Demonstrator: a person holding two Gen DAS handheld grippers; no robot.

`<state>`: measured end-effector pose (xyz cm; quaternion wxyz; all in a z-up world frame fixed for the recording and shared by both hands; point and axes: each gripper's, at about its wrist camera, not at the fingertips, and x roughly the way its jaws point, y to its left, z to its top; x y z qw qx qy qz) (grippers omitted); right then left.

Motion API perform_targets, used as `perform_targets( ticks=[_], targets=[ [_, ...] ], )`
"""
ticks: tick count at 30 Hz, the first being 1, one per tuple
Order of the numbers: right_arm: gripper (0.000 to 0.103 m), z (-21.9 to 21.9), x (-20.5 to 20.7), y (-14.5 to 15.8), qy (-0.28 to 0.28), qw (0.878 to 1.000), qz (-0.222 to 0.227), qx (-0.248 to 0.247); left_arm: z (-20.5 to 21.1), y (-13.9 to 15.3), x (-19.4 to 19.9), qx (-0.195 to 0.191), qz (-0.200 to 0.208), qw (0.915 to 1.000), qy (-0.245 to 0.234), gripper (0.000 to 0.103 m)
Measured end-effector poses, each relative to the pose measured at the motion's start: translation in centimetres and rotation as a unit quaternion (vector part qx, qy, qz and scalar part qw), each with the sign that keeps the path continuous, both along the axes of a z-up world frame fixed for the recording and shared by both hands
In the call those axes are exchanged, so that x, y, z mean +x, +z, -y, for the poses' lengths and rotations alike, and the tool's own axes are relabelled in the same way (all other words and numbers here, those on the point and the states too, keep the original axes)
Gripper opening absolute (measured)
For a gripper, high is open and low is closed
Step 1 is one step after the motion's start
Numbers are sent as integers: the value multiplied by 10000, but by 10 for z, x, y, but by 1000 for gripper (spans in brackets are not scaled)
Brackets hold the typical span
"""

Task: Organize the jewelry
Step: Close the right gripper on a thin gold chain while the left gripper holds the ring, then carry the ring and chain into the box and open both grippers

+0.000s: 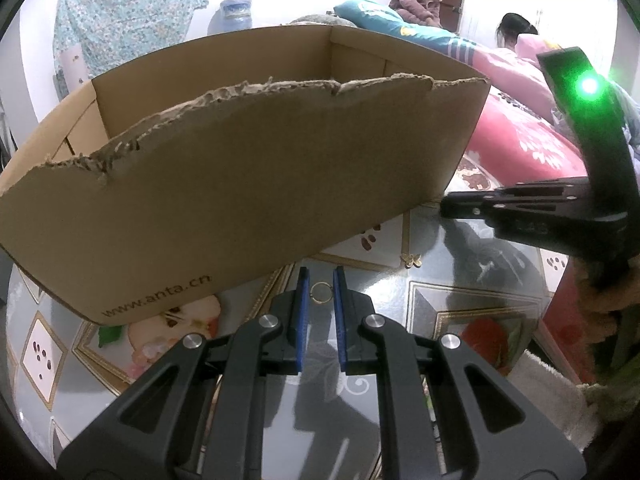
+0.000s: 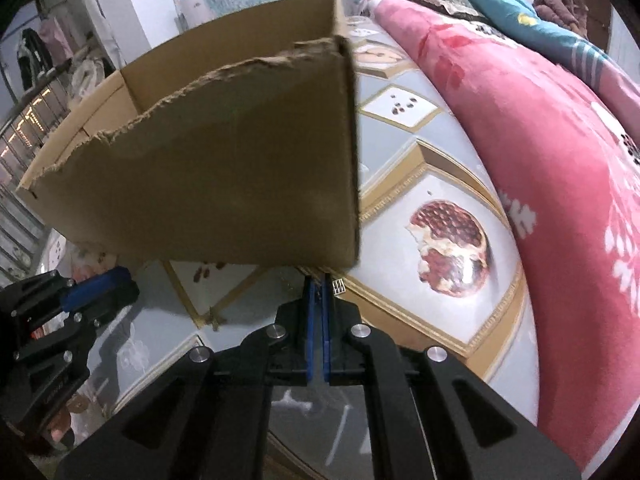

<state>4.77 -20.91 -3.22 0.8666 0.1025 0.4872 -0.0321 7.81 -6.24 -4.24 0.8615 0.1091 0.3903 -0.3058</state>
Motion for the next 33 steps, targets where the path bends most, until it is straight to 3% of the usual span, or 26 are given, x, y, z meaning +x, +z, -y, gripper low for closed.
perform_targets(
  ticks=[10,15,17,19,28,33],
  targets=[
    [2,20,-30,-1,-127,9984,-82,552,-3,2,-2,-63,43,10000,-17,11],
    [11,27,-45,2,-40,9978,55,652,-6,5,-4,-73,85,9999,-6,11],
    [28,22,-49,1,18,9984,46,561,-6,6,-5,-74,80,9999,-4,11],
    [31,18,-49,0,85,9989,112,455,-7,6,-5,-79,69,9999,-10,11],
    [27,-4,-36,-5,443,9970,413,-480,-6,8,-6,-64,78,9999,-9,11],
    [19,-2,-38,-4,456,9971,427,-425,-6,8,-6,-66,76,9999,-12,11]
  ],
)
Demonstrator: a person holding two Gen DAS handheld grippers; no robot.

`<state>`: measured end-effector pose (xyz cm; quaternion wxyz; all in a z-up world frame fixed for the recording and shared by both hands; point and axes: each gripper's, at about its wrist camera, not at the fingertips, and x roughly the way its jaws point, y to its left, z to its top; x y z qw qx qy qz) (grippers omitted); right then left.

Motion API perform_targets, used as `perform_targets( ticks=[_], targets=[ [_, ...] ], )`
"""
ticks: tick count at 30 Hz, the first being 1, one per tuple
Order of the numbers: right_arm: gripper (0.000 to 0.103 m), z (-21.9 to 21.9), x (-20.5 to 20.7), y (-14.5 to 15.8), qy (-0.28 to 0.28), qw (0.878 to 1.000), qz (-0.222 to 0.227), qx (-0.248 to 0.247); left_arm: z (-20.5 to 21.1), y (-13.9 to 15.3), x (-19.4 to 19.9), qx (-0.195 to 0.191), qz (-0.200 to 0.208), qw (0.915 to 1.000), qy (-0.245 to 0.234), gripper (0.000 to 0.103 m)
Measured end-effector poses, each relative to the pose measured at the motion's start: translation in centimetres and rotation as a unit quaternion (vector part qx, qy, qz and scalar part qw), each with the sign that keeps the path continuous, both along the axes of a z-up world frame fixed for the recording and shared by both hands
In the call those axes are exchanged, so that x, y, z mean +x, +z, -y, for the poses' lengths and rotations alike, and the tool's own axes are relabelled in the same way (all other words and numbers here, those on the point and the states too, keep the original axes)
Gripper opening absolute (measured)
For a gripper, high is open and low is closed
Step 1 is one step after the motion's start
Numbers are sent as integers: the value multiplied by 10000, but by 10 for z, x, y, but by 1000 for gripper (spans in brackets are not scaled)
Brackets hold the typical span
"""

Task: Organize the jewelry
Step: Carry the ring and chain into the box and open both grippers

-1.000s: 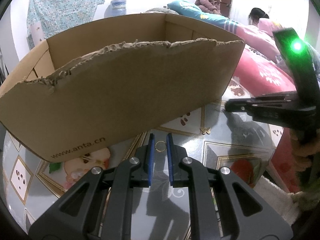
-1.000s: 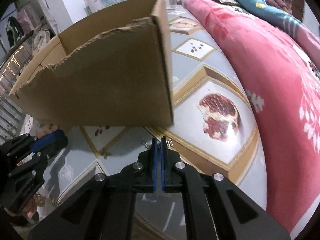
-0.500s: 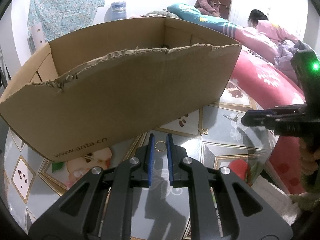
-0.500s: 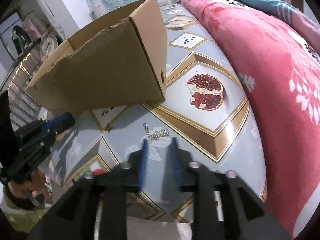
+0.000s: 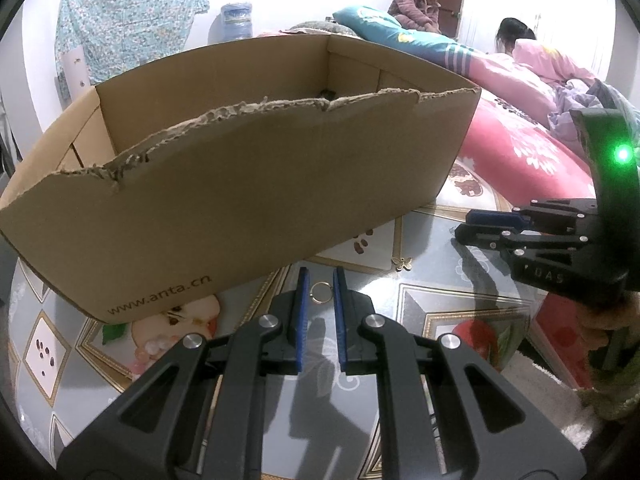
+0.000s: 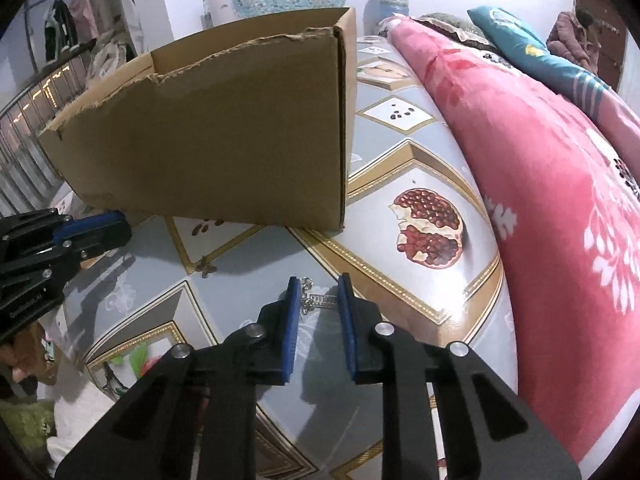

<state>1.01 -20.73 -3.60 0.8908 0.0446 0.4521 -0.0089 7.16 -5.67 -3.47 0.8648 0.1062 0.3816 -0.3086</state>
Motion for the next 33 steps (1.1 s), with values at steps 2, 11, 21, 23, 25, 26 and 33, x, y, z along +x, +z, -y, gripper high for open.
perform_targets(
  ticks=[2,11,21,23,25,26,33],
  targets=[
    [19,0,-1,0,-13,10000,7,17,1,0,-1,1,5,10000,-9,11],
    [19,15,-3,6,-145,9986,57,505,-1,5,-5,-9,83,10000,4,11],
    [19,10,-22,61,75,9939,892,637,-11,38,-22,-315,363,9988,-11,11],
    [19,8,-22,77,173,9910,1119,712,-15,52,-25,-457,442,9980,-29,11],
    [19,5,-20,93,283,9867,1367,829,-18,64,-26,-595,481,9971,-57,11],
    [19,5,-18,101,342,9845,1474,891,-20,72,-26,-690,533,9962,-74,11],
    [19,0,25,130,508,9739,1773,1326,-24,114,-6,-1042,803,9913,-53,11]
  ],
)
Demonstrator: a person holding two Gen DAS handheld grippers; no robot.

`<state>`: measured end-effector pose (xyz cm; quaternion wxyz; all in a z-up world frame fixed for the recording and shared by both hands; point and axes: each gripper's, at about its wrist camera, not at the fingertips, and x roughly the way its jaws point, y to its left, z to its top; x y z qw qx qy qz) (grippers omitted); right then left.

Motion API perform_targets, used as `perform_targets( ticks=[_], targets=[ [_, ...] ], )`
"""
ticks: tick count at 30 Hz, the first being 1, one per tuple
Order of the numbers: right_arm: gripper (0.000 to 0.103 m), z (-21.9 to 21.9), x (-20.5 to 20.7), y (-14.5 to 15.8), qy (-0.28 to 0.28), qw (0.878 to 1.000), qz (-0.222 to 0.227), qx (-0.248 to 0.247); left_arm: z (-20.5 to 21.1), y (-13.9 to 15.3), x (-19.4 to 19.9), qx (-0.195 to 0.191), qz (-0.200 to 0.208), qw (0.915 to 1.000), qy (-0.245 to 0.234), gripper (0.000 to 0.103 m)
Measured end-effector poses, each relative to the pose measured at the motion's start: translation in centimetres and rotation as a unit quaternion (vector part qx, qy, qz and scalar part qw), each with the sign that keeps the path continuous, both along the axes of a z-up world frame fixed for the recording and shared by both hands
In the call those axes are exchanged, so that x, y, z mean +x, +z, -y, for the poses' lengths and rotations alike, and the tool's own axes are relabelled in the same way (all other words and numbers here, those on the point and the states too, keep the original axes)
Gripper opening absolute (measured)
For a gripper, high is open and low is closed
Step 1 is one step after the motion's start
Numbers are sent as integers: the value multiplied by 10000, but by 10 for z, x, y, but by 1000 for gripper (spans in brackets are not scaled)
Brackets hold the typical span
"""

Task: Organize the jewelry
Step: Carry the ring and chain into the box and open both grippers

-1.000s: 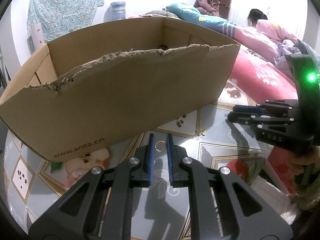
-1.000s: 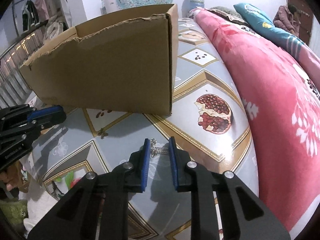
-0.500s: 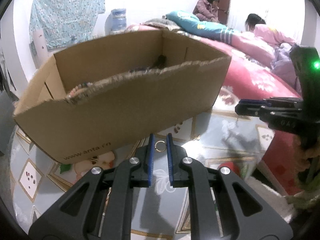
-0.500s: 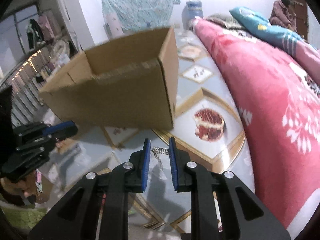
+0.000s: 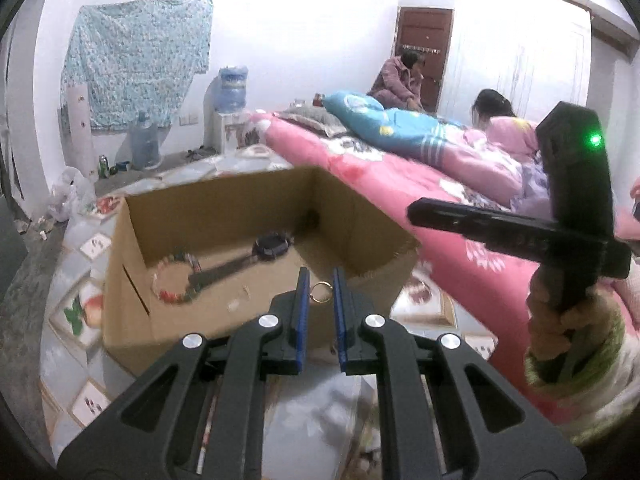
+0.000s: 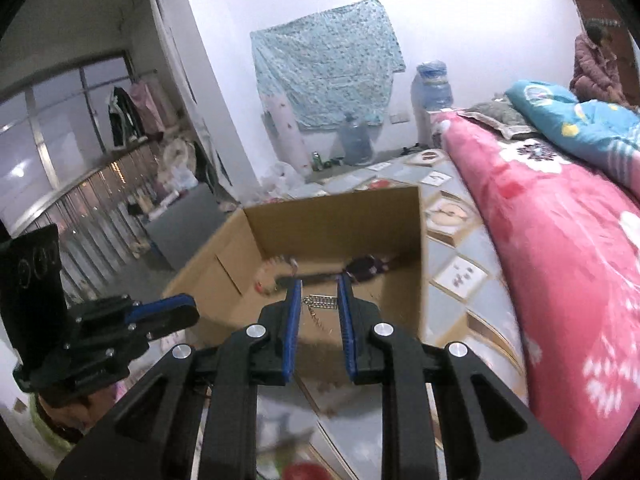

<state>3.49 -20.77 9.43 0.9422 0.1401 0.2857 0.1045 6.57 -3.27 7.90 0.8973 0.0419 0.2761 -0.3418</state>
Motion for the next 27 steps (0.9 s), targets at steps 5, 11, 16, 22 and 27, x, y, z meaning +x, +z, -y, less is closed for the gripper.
perform_targets(
  ticks=[5,11,16,22,27],
  targets=[
    [19,-2,42,-8,119,9989,-324,321,8,5,38,46,-167,9997,192,11],
    [19,-16,81,-24,185,9971,-723,118,18,-8,81,224,-444,9977,466,11],
    [21,-26,94,-35,232,9952,-950,-90,22,-25,100,394,-734,9944,652,13],
    [34,-25,90,-34,200,9958,-881,-115,18,-30,97,444,-686,9934,802,35],
    [39,-23,82,-27,198,9971,-730,-68,15,-21,88,488,-501,9932,930,51]
  ],
)
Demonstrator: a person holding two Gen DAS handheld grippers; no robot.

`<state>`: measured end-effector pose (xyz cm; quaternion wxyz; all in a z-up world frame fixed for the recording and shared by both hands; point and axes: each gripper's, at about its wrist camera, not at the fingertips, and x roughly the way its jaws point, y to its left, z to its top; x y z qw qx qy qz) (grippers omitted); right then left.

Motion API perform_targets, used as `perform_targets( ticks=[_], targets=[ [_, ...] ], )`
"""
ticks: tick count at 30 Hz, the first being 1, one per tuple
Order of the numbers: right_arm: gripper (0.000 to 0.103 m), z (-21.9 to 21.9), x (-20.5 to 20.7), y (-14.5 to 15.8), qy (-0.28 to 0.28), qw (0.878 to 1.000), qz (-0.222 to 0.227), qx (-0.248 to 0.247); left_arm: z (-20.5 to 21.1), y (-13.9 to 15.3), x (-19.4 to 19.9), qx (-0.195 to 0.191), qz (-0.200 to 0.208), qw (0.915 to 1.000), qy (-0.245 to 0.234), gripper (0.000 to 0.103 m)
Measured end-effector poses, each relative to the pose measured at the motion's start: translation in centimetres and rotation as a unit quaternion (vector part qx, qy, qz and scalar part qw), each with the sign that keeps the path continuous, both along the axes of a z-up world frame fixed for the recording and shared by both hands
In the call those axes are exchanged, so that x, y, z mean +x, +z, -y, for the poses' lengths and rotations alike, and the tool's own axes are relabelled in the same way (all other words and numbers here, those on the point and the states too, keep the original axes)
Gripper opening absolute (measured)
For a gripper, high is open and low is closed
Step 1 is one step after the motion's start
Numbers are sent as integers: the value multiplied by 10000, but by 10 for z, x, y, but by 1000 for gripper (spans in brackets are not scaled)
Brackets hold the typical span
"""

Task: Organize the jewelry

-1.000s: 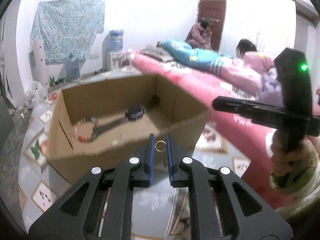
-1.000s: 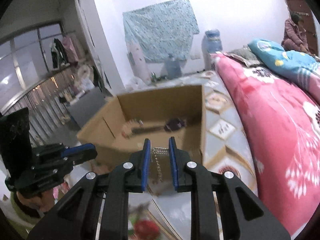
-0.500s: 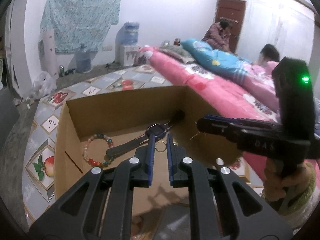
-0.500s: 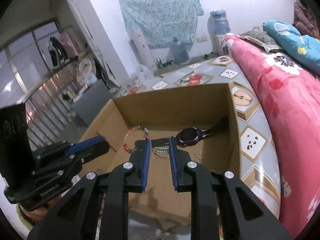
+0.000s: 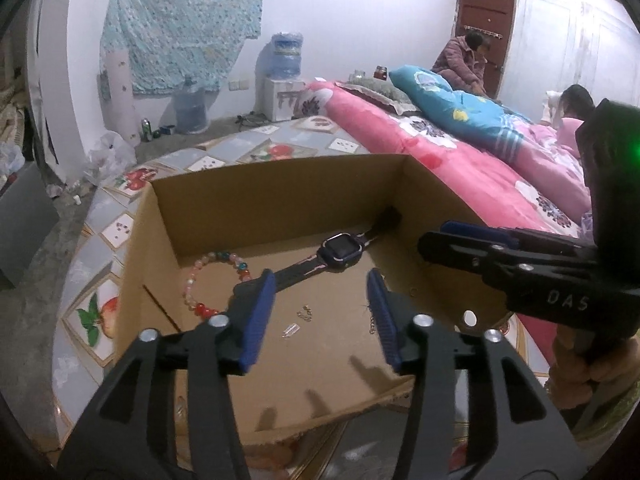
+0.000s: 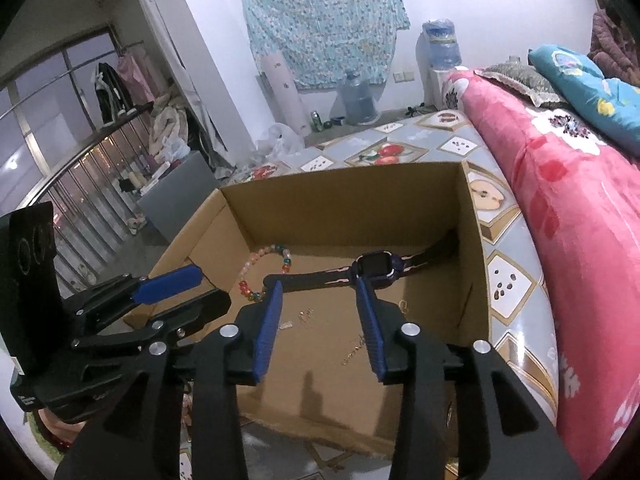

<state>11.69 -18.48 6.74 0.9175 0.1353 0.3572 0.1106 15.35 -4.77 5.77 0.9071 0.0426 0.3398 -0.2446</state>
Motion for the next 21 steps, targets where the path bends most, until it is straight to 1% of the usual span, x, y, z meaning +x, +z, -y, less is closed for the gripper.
perform_targets(
  ticks=[4,6,8,10,11,15,17,21],
  targets=[
    [46,2,-14,11,-2,9997,234,57,-5,10,-14,-36,120,9999,44,65],
    [51,3,-24,18,-7,9992,383,85,-10,17,-26,-93,221,9997,44,70],
    [59,4,-34,24,-17,9985,528,106,-15,22,-39,-168,331,9993,31,80],
    [62,5,-48,31,-14,9974,705,116,-21,27,-53,-234,437,9988,6,84],
    [67,6,-56,34,-10,9969,787,100,-22,28,-59,-247,474,9986,-16,84],
    [78,7,-88,43,-47,9946,1034,-58,-34,29,-83,-257,551,9981,-25,89],
    [84,12,-102,43,-146,9937,1094,-184,-42,25,-94,-263,487,9985,25,89],
    [91,25,-129,39,-412,9927,1035,-457,-57,15,-107,-194,317,9991,226,91]
  ],
)
